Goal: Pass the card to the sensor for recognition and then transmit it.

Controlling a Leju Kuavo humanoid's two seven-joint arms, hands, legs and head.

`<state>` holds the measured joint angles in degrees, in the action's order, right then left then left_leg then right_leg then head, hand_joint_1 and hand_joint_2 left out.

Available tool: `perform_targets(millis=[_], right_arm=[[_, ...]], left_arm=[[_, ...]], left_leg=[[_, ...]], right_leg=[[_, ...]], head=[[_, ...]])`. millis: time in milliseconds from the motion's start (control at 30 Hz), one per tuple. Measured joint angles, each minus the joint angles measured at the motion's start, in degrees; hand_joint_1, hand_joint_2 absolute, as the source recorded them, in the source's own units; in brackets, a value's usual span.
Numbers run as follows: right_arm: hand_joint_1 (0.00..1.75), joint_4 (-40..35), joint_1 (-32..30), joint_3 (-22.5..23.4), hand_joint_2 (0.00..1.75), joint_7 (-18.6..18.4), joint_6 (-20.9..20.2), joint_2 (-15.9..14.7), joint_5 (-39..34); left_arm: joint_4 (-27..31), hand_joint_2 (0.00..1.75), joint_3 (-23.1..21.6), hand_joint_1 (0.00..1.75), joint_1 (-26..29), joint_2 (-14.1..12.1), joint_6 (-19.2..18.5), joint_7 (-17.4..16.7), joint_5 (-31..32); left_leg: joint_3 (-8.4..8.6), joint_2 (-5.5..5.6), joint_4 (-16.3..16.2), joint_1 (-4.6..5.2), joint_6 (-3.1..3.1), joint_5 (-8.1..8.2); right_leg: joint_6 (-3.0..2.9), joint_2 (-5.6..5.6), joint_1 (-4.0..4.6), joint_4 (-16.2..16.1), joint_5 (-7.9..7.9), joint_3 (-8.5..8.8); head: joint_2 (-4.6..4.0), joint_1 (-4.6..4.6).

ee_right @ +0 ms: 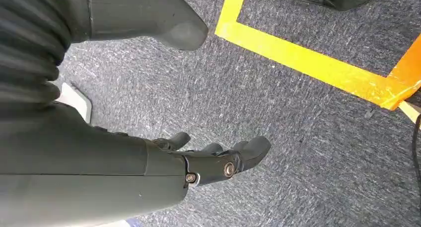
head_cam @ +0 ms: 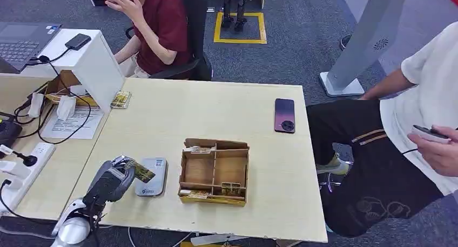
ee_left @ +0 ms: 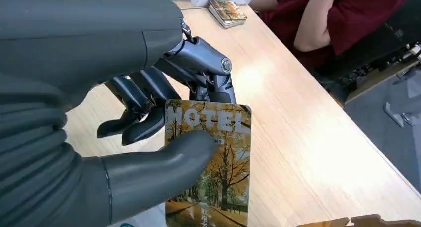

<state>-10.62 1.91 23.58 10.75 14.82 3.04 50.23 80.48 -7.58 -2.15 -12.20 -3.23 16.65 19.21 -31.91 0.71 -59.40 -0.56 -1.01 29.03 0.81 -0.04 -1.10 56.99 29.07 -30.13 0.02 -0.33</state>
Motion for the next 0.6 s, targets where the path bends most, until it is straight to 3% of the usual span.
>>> perform_targets(millis=[433, 600], right_arm=[[0.0, 0.0, 0.0, 0.0, 1.75, -0.6, -0.2, 0.3, 1.2], [0.0, 0.0, 0.1, 0.0, 1.75, -0.6, -0.2, 0.5, 1.9]], left_arm=[[-0.3, 1.75, -2.2, 1.75, -3.1, 2.2, 2.9, -2.8, 1.4], [-2.4, 1.75, -4.1, 1.75, -4.0, 3.3, 5.2, -3.8, 5.1]], left_leg=[[0.0, 0.01, 0.0, 0.01, 0.0, 0.0], [0.0, 0.0, 0.0, 0.01, 0.0, 0.0]], right_leg=[[0.04, -0.01, -0.01, 0.0, -0.03, 0.0], [0.04, 0.0, -0.01, 0.0, -0.03, -0.01]], head=[[0.0, 0.0], [0.0, 0.0]])
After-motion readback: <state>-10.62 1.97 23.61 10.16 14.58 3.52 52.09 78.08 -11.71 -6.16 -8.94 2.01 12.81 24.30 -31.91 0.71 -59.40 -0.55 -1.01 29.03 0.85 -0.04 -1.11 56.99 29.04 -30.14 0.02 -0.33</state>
